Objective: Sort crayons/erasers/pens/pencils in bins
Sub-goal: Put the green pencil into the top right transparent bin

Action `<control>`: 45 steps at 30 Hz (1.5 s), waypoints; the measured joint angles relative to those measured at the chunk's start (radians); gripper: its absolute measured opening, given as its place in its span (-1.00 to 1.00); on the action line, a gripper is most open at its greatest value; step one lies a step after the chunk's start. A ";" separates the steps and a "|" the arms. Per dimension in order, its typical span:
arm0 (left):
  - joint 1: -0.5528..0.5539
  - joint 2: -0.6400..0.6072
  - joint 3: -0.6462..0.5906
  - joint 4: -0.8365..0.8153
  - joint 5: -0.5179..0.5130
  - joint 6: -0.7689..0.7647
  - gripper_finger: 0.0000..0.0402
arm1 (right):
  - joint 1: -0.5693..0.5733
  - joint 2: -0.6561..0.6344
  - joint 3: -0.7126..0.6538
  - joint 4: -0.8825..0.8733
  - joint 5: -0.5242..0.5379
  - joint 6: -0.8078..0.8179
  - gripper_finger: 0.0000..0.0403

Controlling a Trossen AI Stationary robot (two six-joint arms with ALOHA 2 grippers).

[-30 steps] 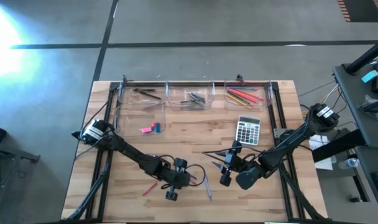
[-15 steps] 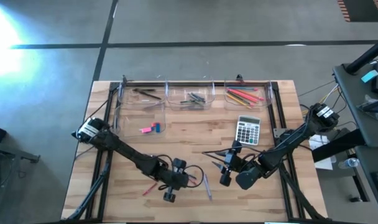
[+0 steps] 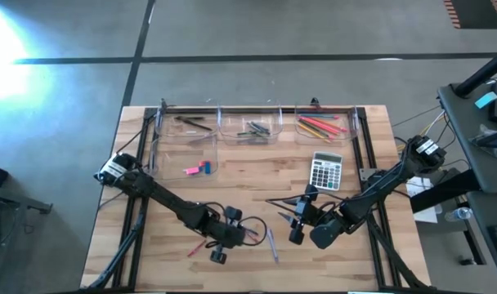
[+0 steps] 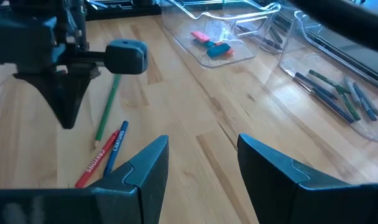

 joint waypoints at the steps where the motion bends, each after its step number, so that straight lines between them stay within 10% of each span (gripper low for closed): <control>1: 0.000 0.000 0.003 -0.024 0.000 0.010 -0.99 | 0.000 0.000 0.000 0.000 0.000 0.000 -0.11; 15: 0.046 -0.030 0.060 -0.383 -0.011 0.015 -0.47 | -0.003 0.000 0.000 0.000 0.000 0.000 -0.11; 45: 0.083 0.083 0.060 -0.392 0.058 -0.060 -0.62 | -0.007 0.000 0.000 0.001 0.000 0.000 -0.11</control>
